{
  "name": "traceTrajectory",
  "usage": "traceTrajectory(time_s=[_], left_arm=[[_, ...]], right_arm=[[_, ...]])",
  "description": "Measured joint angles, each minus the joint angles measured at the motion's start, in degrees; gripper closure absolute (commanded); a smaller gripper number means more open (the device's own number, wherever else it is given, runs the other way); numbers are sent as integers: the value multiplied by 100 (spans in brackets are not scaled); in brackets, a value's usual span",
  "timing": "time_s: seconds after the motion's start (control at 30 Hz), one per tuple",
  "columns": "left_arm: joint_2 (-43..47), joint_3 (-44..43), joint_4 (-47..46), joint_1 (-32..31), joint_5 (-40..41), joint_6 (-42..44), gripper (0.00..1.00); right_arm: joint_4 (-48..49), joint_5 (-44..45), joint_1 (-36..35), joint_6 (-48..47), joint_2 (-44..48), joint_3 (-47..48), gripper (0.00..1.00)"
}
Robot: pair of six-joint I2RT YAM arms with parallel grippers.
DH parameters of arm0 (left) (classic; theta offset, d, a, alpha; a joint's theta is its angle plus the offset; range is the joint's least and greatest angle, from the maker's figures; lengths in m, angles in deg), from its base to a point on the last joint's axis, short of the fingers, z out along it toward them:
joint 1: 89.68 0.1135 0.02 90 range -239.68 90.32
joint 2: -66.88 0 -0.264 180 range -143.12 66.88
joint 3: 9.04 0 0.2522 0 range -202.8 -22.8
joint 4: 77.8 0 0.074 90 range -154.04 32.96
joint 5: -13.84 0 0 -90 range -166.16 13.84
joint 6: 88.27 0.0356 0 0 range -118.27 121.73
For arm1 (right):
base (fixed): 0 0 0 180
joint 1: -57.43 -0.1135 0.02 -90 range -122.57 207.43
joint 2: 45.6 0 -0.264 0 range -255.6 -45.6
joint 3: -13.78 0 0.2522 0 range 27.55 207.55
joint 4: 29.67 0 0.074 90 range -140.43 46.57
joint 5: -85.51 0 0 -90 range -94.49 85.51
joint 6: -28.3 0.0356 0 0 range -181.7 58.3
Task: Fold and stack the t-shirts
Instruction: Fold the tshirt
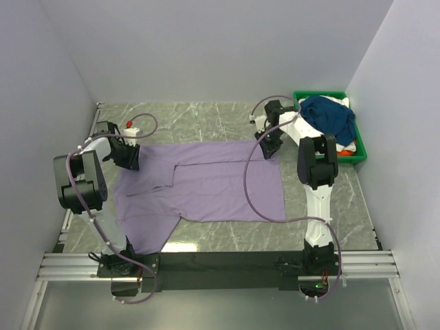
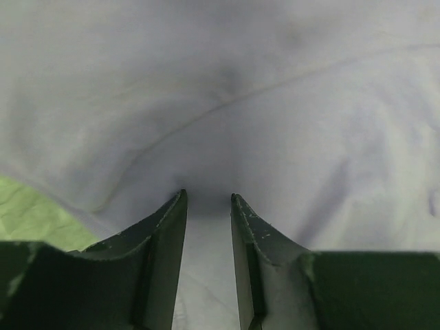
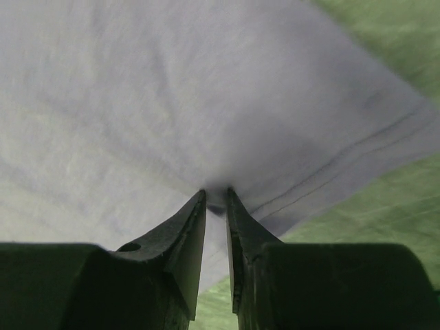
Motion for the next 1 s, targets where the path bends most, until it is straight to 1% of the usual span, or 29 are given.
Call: traceTrajectory(time_s=[0.1, 0.27, 0.37, 0.43, 0.6, 0.67, 0.73, 0.8, 0.87, 1.0], left_arm=[[-136, -164, 9, 0, 168, -225, 62], [-673, -918, 94, -15, 286, -621, 61], [-1058, -1473, 157, -15, 271, -883, 61], [-1327, -1860, 190, -15, 238, -1060, 61], [-1947, -2787, 133, -33, 72, -1495, 56], [-2031, -2933, 55, -44, 11, -1596, 53], [-1991, -2907, 15, -39, -22, -1622, 52], [-1755, -2601, -127, -24, -26, -1572, 51], [-1255, -2048, -101, -2, -61, -1397, 51], [-70, -1091, -2, 17, -173, -973, 52]], right_arm=[[-302, 201, -2, 160, -330, 592, 75], [-1008, 595, -2, 334, -1368, 2472, 75], [-1067, 813, -2, 363, -1716, 3145, 74], [-964, 990, -4, 376, -1808, 3303, 74], [-221, 1624, -33, 372, -1808, 3200, 73], [149, 1812, -39, 365, -1781, 3126, 68], [317, 1836, -37, 352, -1648, 2927, 61], [437, 1759, -31, 319, -1226, 2371, 59], [426, 1598, -59, 282, -573, 1646, 58], [337, 1207, -170, 195, 850, 319, 64]])
